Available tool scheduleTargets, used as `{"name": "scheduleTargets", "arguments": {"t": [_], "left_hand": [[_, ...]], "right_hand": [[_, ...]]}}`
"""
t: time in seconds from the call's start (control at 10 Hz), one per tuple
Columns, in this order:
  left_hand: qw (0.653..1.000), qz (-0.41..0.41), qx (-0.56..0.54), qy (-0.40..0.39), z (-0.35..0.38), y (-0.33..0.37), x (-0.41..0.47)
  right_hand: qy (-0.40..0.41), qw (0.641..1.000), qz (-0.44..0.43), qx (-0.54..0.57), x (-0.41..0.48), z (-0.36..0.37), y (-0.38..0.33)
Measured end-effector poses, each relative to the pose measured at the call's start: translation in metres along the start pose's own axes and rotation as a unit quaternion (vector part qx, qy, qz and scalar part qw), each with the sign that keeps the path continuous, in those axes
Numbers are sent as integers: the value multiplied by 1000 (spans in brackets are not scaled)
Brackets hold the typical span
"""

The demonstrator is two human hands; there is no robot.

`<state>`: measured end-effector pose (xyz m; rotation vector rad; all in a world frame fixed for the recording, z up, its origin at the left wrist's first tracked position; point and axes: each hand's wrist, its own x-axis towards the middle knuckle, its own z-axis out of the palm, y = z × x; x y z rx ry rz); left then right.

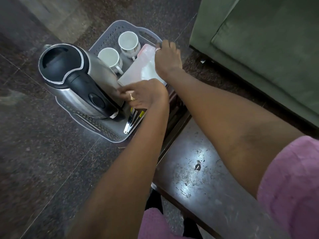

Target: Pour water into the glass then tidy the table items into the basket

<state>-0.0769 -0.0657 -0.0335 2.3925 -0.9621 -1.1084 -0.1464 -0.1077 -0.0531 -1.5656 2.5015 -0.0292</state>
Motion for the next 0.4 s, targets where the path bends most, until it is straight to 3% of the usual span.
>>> {"name": "scheduleTargets", "arguments": {"t": [0.1,0.2,0.3,0.4], "left_hand": [[963,250,89,42,-2,-10,3],[945,283,163,-32,2,-25,24],[945,245,192,-100,0,-31,40],[941,261,203,-75,-3,-31,35]], "right_hand": [[-58,996,-64,36,-6,10,3],[-162,985,-64,-6,-14,22,11],[-169,982,-72,-35,-14,25,12],[-125,989,-78,0,-19,21,13]]}}
